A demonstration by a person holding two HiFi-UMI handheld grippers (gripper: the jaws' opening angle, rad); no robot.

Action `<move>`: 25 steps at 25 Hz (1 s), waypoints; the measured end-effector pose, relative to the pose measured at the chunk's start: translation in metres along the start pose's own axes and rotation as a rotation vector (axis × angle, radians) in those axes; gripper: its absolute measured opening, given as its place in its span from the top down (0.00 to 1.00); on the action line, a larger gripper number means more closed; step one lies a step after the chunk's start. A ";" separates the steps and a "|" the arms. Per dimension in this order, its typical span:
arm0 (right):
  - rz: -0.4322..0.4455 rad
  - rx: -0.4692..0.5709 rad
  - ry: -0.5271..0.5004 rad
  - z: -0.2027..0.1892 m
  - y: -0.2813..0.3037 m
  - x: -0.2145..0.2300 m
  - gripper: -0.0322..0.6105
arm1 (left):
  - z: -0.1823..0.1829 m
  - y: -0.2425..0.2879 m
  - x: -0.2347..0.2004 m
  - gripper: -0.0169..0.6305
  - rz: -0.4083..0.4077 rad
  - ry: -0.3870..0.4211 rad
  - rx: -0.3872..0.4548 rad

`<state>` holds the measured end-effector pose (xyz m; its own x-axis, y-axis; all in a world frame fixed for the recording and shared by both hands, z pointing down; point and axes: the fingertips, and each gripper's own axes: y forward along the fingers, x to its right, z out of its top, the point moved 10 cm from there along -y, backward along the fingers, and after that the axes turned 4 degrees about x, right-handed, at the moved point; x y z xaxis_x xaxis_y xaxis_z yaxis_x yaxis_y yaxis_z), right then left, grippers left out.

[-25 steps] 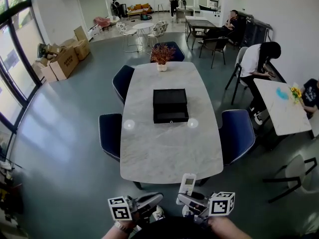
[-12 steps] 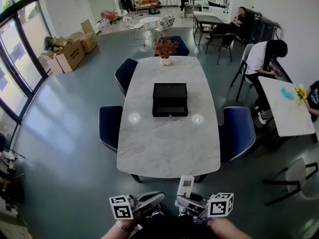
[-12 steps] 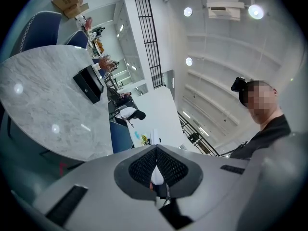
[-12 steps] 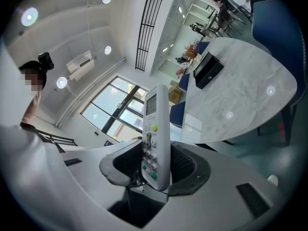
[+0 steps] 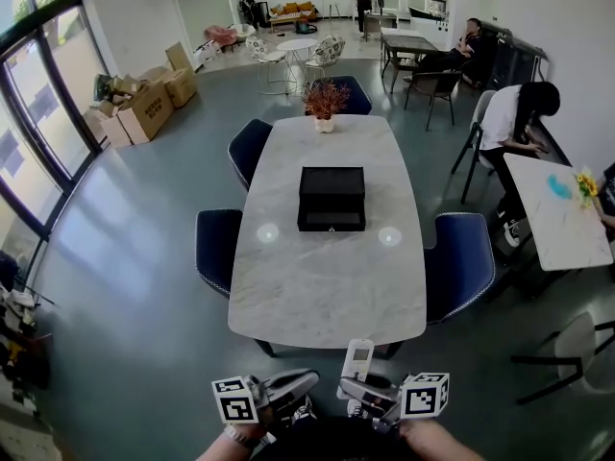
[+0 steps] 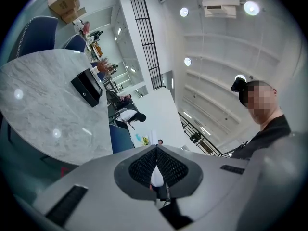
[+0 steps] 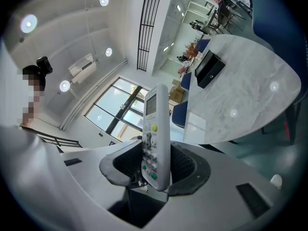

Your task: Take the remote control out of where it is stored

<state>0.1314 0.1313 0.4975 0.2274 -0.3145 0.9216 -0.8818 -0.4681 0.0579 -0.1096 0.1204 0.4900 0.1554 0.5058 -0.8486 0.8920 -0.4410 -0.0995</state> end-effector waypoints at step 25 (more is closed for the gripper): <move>0.012 0.017 0.044 0.000 -0.004 0.011 0.69 | 0.001 0.011 -0.005 0.96 0.002 0.003 -0.025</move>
<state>0.1371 0.1296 0.5072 0.1979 -0.2841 0.9382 -0.8771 -0.4787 0.0401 -0.1012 0.1125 0.4930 0.1580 0.5072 -0.8472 0.9020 -0.4232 -0.0851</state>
